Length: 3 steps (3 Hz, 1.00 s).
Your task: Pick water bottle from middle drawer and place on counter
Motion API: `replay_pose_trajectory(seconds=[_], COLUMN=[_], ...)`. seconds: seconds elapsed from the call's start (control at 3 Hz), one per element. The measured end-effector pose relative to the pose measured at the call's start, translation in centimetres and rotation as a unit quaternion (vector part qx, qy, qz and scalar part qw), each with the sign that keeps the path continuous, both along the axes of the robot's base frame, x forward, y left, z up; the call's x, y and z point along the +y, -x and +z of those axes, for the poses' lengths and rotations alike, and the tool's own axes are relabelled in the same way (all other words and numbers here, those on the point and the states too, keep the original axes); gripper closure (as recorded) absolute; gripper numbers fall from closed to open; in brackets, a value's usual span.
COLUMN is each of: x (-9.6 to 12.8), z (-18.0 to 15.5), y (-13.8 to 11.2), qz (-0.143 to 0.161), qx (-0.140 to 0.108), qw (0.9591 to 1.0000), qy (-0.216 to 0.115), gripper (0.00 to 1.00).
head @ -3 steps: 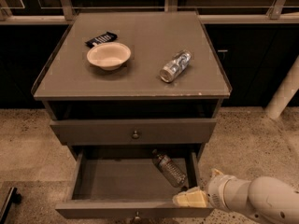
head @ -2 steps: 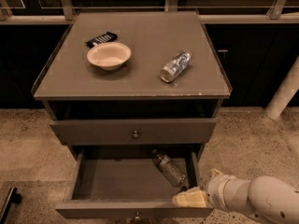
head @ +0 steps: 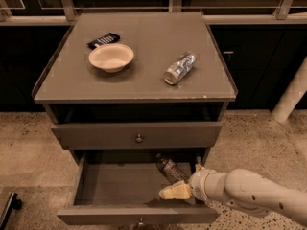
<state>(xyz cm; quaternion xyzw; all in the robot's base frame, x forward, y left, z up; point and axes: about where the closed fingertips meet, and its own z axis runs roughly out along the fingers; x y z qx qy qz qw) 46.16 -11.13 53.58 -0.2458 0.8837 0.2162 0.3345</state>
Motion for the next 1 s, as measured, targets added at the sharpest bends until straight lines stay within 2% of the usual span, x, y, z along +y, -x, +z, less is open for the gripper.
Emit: replay_pose_trajectory(seconds=[0.67, 1.0], x=[-0.3, -0.8], z=[-1.6, -4.1], y=[-0.8, -4.1], qz=[-0.009, -0.012], qx=[0.005, -0.004], qw=[0.9999, 0.9997], qy=[0.008, 0.023], gripper=[0.0, 0.0])
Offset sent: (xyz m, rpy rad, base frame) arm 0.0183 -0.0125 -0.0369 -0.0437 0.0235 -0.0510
